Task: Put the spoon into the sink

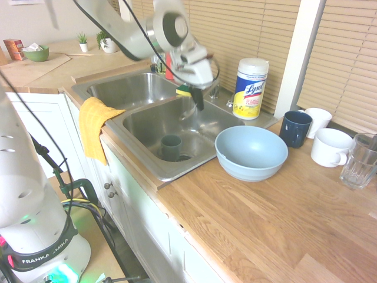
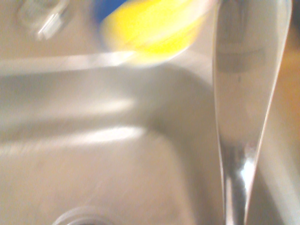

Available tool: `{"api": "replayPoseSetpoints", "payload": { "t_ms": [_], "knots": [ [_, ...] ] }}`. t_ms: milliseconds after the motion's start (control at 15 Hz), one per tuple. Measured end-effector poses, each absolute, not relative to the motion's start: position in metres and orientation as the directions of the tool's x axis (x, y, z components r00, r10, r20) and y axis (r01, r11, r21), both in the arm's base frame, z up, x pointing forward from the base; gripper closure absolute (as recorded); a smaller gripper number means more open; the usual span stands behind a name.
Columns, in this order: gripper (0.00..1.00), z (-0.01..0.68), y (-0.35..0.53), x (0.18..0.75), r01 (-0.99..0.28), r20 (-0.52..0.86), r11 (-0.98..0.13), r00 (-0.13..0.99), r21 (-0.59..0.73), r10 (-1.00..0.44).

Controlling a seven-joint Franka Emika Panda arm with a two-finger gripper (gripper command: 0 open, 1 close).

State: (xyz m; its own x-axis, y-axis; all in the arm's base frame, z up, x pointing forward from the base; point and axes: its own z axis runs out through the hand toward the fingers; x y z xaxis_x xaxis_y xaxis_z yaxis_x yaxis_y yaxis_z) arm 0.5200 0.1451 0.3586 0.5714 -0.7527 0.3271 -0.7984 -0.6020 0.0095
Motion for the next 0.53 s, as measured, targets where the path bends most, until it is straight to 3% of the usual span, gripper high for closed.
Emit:
{"api": "replayPoseSetpoints", "payload": {
  "t_ms": [533],
  "knots": [
    [1.0,0.154,0.189,0.564,-0.767,0.191,-0.598,0.639,0.233,-0.745]
  ]
}}
